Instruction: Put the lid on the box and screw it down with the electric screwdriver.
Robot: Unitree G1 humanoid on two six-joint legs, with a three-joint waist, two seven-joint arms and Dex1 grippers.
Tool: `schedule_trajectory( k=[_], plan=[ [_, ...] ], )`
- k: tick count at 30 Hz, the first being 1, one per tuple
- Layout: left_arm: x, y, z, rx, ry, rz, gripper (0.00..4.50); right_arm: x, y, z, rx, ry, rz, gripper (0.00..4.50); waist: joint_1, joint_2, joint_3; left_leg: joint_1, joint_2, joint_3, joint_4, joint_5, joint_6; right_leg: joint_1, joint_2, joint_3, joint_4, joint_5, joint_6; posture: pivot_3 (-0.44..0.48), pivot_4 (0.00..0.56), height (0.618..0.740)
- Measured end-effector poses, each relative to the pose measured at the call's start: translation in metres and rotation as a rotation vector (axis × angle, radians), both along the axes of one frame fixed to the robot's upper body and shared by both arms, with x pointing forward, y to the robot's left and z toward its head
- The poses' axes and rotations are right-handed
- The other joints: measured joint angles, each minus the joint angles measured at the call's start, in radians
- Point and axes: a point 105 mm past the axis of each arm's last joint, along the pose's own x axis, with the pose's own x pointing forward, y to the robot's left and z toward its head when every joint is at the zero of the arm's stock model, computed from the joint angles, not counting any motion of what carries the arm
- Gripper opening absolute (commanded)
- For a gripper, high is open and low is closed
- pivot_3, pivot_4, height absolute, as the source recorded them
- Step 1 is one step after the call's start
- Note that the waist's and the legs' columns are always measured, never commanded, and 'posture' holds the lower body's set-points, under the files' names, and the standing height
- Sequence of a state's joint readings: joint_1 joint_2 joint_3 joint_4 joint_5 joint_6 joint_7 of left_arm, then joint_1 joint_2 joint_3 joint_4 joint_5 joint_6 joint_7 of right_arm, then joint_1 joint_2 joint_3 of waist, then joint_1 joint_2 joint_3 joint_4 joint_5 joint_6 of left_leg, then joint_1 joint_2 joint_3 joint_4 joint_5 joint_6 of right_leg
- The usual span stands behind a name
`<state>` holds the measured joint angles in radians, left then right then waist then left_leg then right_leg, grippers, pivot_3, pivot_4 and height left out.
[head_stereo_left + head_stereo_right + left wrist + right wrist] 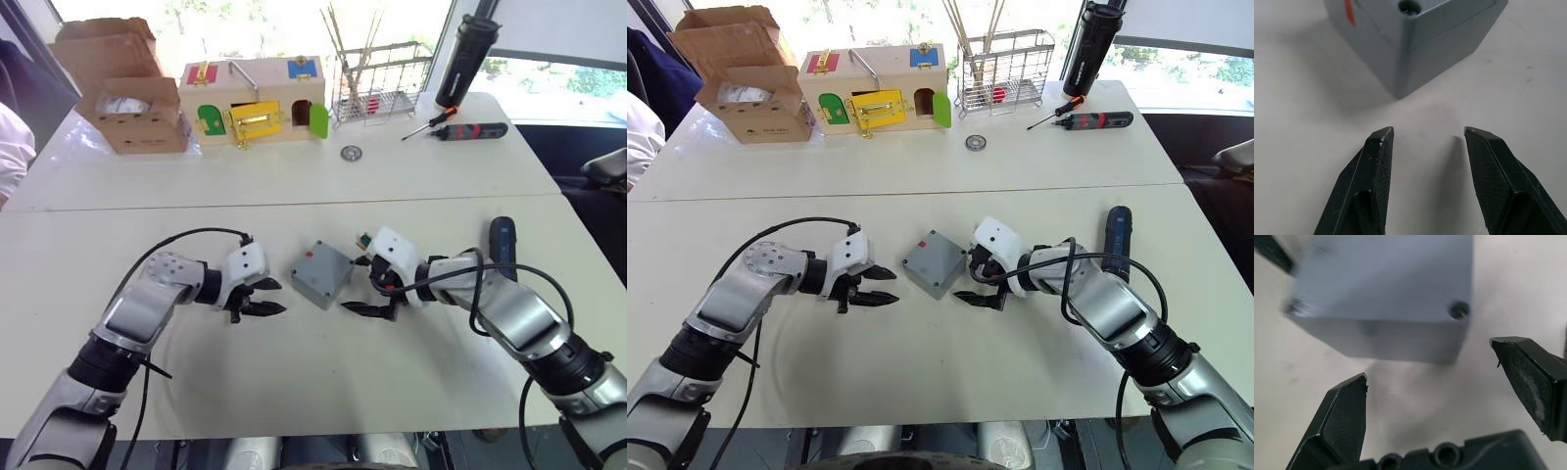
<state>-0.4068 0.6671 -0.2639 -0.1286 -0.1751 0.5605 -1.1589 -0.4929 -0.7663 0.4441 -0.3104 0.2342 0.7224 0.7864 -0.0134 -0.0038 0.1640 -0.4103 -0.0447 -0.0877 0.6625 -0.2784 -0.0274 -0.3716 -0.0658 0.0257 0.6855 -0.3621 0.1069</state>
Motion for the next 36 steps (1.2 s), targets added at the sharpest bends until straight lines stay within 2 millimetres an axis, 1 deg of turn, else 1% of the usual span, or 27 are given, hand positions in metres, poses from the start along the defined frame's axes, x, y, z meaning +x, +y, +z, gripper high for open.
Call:
schedule_trajectory(
  k=[3, 6, 8, 11, 15, 20, 24, 28, 32, 34, 36],
  plan=[
    [0.002, -0.008, -0.001, -0.022, -0.010, 0.004, 2.33, 0.000, 0.001, -0.002, 0.002, 0.009, 0.020, 4.48, 0.001, 0.000, 0.000, 0.000, 0.000, 0.000, 0.000, 0.000, 0.000, 0.000, 0.000, 0.000, 0.000, 0.000, 0.000, 0.000, 0.150, 0.740],
    [0.011, -0.019, 0.000, -0.053, -0.043, 0.031, 2.33, -0.006, 0.010, -0.001, 0.026, 0.024, 0.059, 4.48, 0.003, 0.000, 0.000, 0.000, 0.000, 0.000, 0.001, 0.000, 0.000, 0.001, 0.000, 0.000, 0.000, 0.000, 0.000, 0.000, 0.150, 0.740],
    [0.017, -0.021, -0.001, -0.060, -0.068, 0.050, 2.33, -0.010, 0.013, -0.001, 0.032, 0.027, 0.067, 4.48, 0.001, 0.000, 0.000, 0.000, 0.000, 0.000, 0.001, 0.000, 0.000, 0.000, 0.000, 0.000, 0.000, 0.000, 0.000, 0.000, 0.150, 0.740],
    [0.022, -0.022, -0.002, -0.067, -0.092, 0.064, 2.33, -0.014, 0.008, -0.003, 0.029, 0.045, 0.045, 4.48, 0.002, 0.000, 0.000, 0.000, 0.000, 0.000, 0.001, 0.000, 0.000, 0.000, 0.000, 0.000, 0.000, 0.000, 0.000, 0.000, 0.150, 0.740],
    [0.031, -0.020, 0.000, -0.064, -0.118, 0.091, 2.33, -0.021, 0.006, -0.005, 0.031, 0.060, 0.023, 4.48, 0.002, 0.000, 0.000, 0.000, 0.000, 0.000, 0.001, 0.000, 0.000, 0.000, 0.000, 0.000, 0.001, 0.000, 0.000, 0.000, 0.150, 0.740],
    [0.042, -0.014, 0.002, -0.051, -0.148, 0.139, 2.33, -0.029, 0.013, -0.006, 0.050, 0.078, 0.013, 4.48, 0.000, 0.000, 0.000, 0.000, 0.000, 0.000, 0.001, 0.000, 0.000, 0.000, 0.000, 0.000, 0.001, 0.000, 0.000, 0.000, 0.150, 0.740],
    [0.049, -0.010, 0.005, -0.045, -0.174, 0.168, 2.33, -0.038, 0.021, -0.007, 0.073, 0.101, 0.019, 4.48, -0.001, 0.000, 0.000, 0.000, 0.000, 0.000, 0.001, 0.000, 0.000, 0.000, 0.000, 0.000, 0.001, 0.000, 0.000, 0.000, 0.150, 0.740],
    [0.049, -0.009, 0.005, -0.041, -0.173, 0.165, 2.33, -0.040, 0.024, -0.007, 0.076, 0.106, 0.018, 4.48, -0.001, 0.000, 0.000, 0.000, 0.000, 0.000, 0.001, 0.000, 0.000, 0.000, 0.000, 0.000, 0.001, 0.000, 0.000, 0.000, 0.150, 0.740],
    [0.044, -0.008, 0.005, -0.036, -0.153, 0.138, 2.33, -0.039, 0.022, -0.005, 0.073, 0.088, 0.007, 4.48, 0.000, 0.000, 0.000, 0.000, -0.001, 0.000, 0.001, 0.000, 0.000, -0.001, 0.000, 0.000, 0.001, 0.000, 0.000, 0.000, 0.150, 0.740],
    [0.037, -0.005, 0.006, -0.036, -0.125, 0.113, 2.33, -0.039, 0.014, 0.004, 0.062, 0.057, -0.007, 4.48, 0.001, 0.000, 0.000, 0.000, -0.001, 0.000, 0.001, 0.000, 0.000, 0.000, 0.000, 0.000, 0.001, 0.000, 0.000, 0.000, 0.150, 0.740],
    [0.029, 0.000, 0.007, -0.032, -0.092, 0.088, 2.33, -0.037, -0.004, 0.018, 0.047, 0.021, -0.051, 4.48, 0.002, 0.000, 0.000, 0.000, -0.001, 0.000, 0.001, 0.000, 0.000, 0.000, -0.001, 0.000, 0.000, 0.000, 0.000, 0.000, 0.150, 0.740]
  ],
)
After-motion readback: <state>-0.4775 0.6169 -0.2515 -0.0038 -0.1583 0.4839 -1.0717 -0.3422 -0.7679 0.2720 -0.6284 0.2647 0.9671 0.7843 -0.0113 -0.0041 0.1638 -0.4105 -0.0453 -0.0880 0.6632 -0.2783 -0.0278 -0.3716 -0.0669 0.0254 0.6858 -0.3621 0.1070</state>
